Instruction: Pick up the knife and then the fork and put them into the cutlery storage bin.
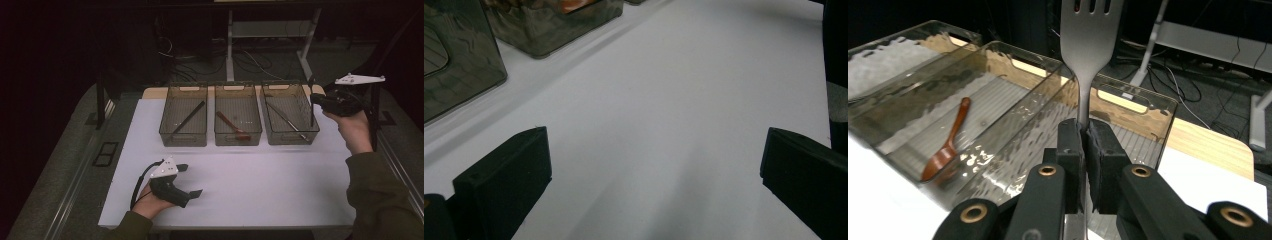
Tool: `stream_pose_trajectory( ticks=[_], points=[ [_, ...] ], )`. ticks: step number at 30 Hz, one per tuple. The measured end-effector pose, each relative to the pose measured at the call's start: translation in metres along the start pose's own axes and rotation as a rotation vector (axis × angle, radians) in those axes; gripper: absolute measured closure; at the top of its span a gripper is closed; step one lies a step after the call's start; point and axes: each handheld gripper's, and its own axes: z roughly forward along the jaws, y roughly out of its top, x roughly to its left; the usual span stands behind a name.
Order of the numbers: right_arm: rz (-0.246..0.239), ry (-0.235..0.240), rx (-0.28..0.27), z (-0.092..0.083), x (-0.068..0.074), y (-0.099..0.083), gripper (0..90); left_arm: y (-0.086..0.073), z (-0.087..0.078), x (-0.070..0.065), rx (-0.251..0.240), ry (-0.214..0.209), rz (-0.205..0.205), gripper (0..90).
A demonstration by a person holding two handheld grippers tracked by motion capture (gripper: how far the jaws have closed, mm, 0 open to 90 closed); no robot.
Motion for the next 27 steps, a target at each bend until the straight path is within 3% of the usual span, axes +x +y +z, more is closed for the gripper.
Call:
stream_pose_trajectory(
  ticks=[13,27],
  points=[
    [0.002,-0.029,0.138,0.036,-0.01,-0.004,83.6,0.0,0.0,0.0,0.0,-0.003,0.001,0.0],
    [0.008,-0.024,0.301,0.056,-0.015,-0.016,83.5,0.0,0.0,-0.001,-0.005,-0.003,-0.001,0.0]
  ],
)
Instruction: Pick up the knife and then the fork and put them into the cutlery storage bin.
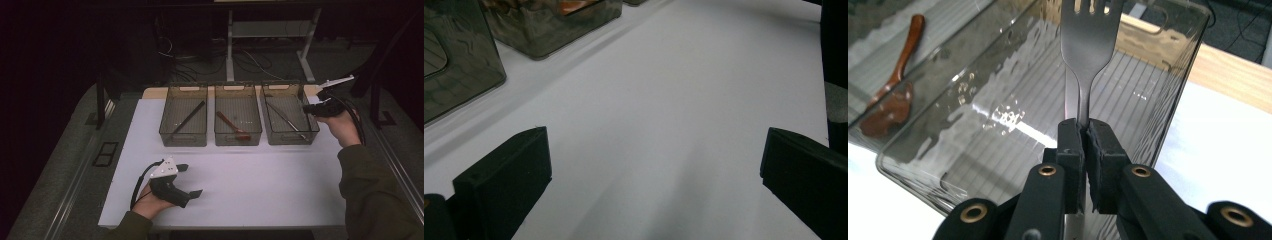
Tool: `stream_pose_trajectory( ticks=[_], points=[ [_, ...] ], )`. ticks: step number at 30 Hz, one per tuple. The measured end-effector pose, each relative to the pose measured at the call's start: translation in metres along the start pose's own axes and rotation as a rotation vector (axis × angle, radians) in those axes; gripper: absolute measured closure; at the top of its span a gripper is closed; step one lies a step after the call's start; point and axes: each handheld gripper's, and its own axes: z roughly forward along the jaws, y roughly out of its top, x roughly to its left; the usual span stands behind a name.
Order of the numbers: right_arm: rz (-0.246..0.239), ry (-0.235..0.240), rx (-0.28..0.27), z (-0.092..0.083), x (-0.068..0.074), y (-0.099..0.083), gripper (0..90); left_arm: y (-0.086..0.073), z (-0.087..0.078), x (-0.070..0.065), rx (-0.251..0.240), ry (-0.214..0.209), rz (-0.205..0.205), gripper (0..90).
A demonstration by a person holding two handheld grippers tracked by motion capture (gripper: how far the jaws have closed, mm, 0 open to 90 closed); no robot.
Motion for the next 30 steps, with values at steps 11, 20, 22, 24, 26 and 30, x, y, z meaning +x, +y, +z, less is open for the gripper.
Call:
stream_pose_trajectory(
  ticks=[11,20,22,24,26,30],
  points=[
    [0.006,-0.001,0.056,0.013,-0.001,-0.003,83.5,0.0,-0.001,0.0,-0.001,0.0,0.005,0.0],
    [0.003,-0.003,0.092,0.024,-0.002,-0.004,83.5,0.0,-0.001,0.0,-0.001,0.0,0.003,0.0],
    [-0.001,0.002,0.096,0.027,-0.003,-0.005,83.5,0.0,-0.001,0.0,-0.002,0.0,0.002,0.0],
    [-0.002,0.003,0.103,0.029,-0.003,-0.005,83.5,0.0,-0.001,0.0,-0.002,-0.001,0.002,0.0],
    [-0.006,0.002,0.108,0.031,-0.002,-0.005,83.5,0.001,-0.002,0.0,0.0,-0.001,0.005,0.0],
    [-0.011,0.006,0.117,0.036,-0.001,-0.005,83.5,0.001,-0.001,0.0,0.0,-0.003,0.006,0.0]
  ],
)
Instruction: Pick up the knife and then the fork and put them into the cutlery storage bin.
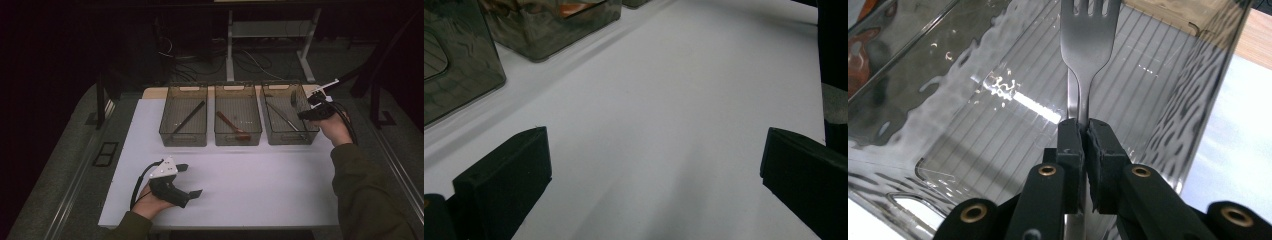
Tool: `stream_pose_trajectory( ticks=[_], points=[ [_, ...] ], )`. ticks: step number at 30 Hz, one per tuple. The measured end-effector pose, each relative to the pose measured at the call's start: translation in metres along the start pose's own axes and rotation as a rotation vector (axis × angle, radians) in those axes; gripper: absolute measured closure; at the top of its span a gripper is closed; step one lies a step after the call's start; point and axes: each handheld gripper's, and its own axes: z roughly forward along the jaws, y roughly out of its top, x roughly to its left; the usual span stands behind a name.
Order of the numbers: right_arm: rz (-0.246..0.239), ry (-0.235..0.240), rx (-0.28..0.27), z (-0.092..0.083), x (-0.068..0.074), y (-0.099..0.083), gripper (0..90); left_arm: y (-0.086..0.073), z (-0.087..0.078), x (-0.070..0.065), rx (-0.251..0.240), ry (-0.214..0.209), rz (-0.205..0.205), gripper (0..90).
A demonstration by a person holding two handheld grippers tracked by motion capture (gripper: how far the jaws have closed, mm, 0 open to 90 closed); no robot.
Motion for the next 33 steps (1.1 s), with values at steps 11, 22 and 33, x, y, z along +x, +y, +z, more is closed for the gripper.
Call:
stream_pose_trajectory(
  ticks=[11,22,33],
  points=[
    [-0.022,-0.005,0.023,0.013,0.004,0.003,83.3,0.0,0.001,-0.001,0.0,-0.003,-0.002,0.0],
    [-0.027,0.002,0.011,0.017,0.007,0.004,73.4,0.0,0.001,-0.001,0.0,-0.004,-0.001,0.0],
    [0.041,0.082,-0.076,0.006,-0.001,0.001,47.8,0.0,0.001,-0.001,0.004,-0.003,-0.001,0.0]
  ],
)
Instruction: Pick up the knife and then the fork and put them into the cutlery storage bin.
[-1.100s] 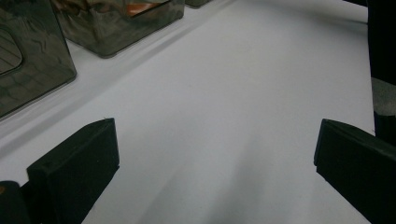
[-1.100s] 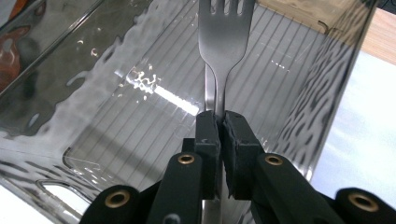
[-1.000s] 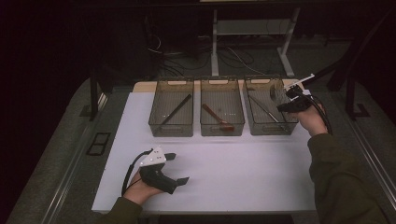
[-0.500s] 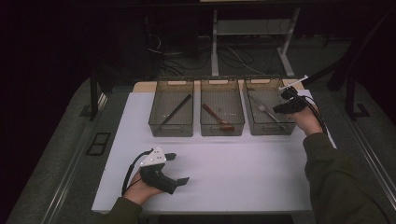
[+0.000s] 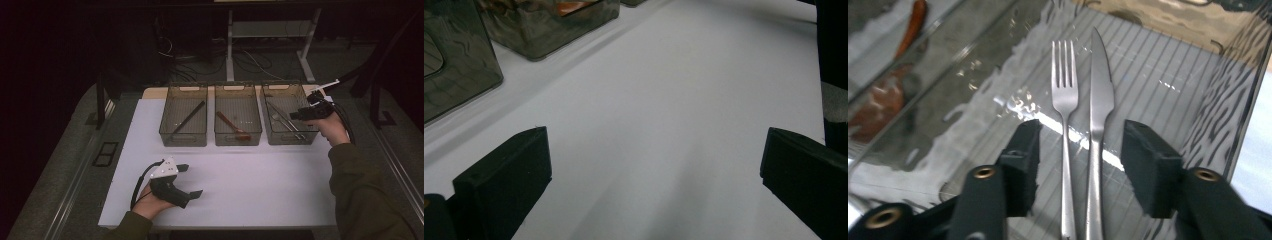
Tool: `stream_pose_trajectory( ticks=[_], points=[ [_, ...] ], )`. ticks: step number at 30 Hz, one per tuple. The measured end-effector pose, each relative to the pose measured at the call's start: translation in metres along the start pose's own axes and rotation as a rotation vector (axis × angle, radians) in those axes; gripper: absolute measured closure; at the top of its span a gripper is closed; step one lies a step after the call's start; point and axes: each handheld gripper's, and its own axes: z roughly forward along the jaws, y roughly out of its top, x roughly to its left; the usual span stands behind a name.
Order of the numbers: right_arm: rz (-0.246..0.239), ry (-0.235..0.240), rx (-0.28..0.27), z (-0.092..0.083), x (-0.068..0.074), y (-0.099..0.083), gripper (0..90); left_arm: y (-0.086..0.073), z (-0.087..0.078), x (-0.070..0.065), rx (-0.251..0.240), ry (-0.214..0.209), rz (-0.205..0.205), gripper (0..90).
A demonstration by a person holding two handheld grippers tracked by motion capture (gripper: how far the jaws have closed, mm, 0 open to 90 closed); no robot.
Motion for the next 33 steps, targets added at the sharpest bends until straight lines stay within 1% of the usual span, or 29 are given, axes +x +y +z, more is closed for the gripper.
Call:
stream_pose_trajectory(
  ticks=[8,11,13,15,20,21,22,24,33],
  points=[
    [0.018,0.049,-0.07,-0.012,0.0,-0.001,39.2,0.0,0.001,0.0,0.004,0.001,-0.003,0.0],
    [0.015,0.052,-0.089,-0.016,0.002,-0.002,35.7,0.0,0.001,0.0,0.001,0.001,-0.005,0.0],
    [0.005,0.035,-0.105,-0.018,0.005,-0.003,34.9,0.0,0.001,0.0,0.002,0.003,-0.007,0.0],
    [-0.005,0.033,-0.105,-0.02,0.007,-0.004,34.1,0.0,0.001,0.0,0.001,0.004,-0.009,0.0],
    [0.005,0.072,-0.138,-0.026,0.009,-0.01,32.4,0.001,0.002,0.0,0.002,0.006,-0.012,0.0],
    [0.001,0.081,-0.14,-0.027,0.009,-0.011,32.4,0.001,0.003,0.0,0.003,0.006,-0.011,0.0],
    [-0.002,0.079,-0.139,-0.028,0.011,-0.012,31.9,0.001,0.003,0.0,0.004,0.006,-0.01,0.0],
    [-0.025,0.07,-0.135,-0.03,0.014,-0.014,30.2,0.001,0.003,0.0,0.006,0.007,-0.012,0.0],
    [-0.085,0.073,-0.169,-0.039,0.032,-0.027,26.9,0.0,0.002,0.0,0.005,0.004,-0.012,0.0]
  ],
)
